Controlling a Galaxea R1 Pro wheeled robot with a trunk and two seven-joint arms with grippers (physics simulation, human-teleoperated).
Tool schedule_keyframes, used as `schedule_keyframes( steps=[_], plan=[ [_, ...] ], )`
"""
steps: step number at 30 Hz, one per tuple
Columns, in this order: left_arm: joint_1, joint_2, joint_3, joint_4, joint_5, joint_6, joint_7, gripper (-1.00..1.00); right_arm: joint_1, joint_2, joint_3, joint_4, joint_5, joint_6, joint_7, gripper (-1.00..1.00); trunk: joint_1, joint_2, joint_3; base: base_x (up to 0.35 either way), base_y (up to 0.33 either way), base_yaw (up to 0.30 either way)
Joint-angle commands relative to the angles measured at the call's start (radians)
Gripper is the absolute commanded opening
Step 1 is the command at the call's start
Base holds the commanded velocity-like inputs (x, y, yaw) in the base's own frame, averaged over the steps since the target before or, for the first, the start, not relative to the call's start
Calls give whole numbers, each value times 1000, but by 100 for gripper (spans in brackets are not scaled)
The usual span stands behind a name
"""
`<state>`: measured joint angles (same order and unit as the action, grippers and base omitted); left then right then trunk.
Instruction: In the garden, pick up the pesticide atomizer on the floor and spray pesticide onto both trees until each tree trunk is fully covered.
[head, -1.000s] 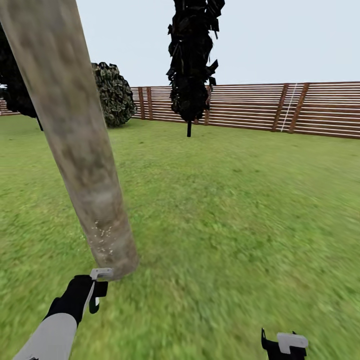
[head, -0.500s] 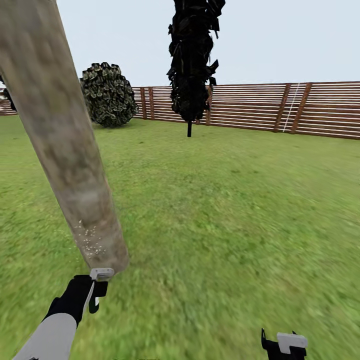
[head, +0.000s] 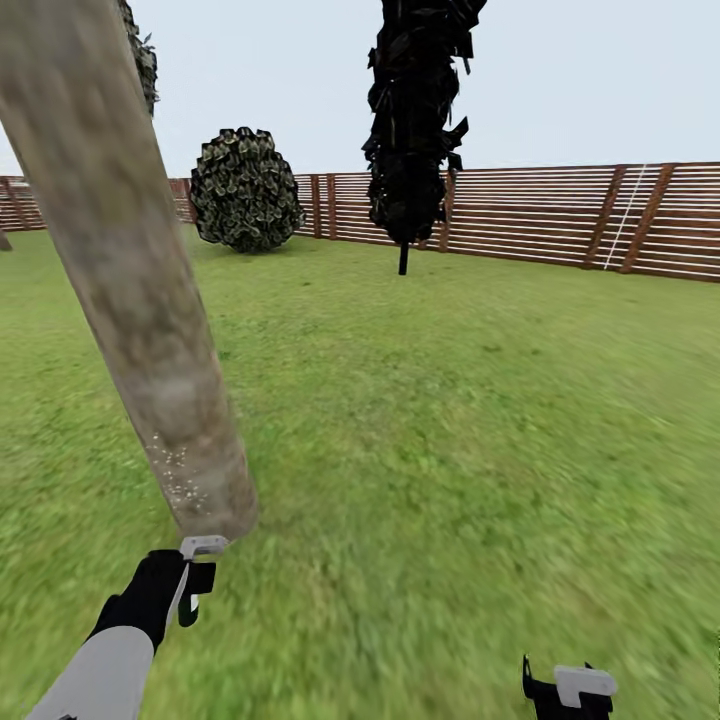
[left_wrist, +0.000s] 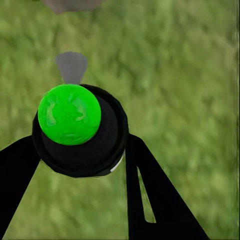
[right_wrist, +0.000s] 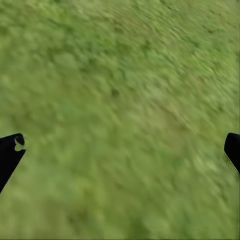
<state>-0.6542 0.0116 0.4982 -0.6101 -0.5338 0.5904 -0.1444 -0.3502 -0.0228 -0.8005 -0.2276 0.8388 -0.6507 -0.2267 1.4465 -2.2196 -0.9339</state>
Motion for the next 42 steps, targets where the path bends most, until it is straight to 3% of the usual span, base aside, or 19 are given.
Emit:
schedule_keyframes(
  steps=[1, 10, 11, 12, 14, 25, 29, 42],
  plan=[
    [-1, -1, 5, -2, -11, 3, -9, -100, -1, 0, -5, 2, 11, -3, -6, 100, 0, 0, -1, 171, -248, 4],
    [-1, 2, 5, -3, -6, 3, -9, -100, -1, 0, -5, 2, 11, -4, -6, 100, 0, 0, -1, 173, -245, 0],
    [-1, 3, 5, -3, 3, 3, -9, -100, -1, 0, -5, 2, 11, -4, -6, 100, 0, 0, -1, 165, -245, 0],
    [-1, 5, 3, -3, 51, 2, -9, -100, -1, 0, -5, 2, 11, -4, -6, 100, 0, 0, -1, 148, -246, 0],
    [-1, 7, 2, -3, 70, 2, -9, -100, -1, 0, -5, 2, 11, -4, -6, 100, 0, 0, -1, 142, -248, 72],
    [-1, 8, 2, -2, 73, 0, -7, -100, -1, 0, -5, 2, 11, -4, -6, 100, 0, 0, -1, 139, -250, 252],
    [-1, 8, 2, -2, 76, 0, 72, -100, -1, 0, -5, 2, 11, -4, -6, 100, 0, 0, -1, 138, -250, 277],
    [-1, 1, 1, -1, 89, 1, 83, -100, -1, 0, -5, 2, 11, -3, -6, 100, 0, 0, -1, 84, -91, 277]
  ],
)
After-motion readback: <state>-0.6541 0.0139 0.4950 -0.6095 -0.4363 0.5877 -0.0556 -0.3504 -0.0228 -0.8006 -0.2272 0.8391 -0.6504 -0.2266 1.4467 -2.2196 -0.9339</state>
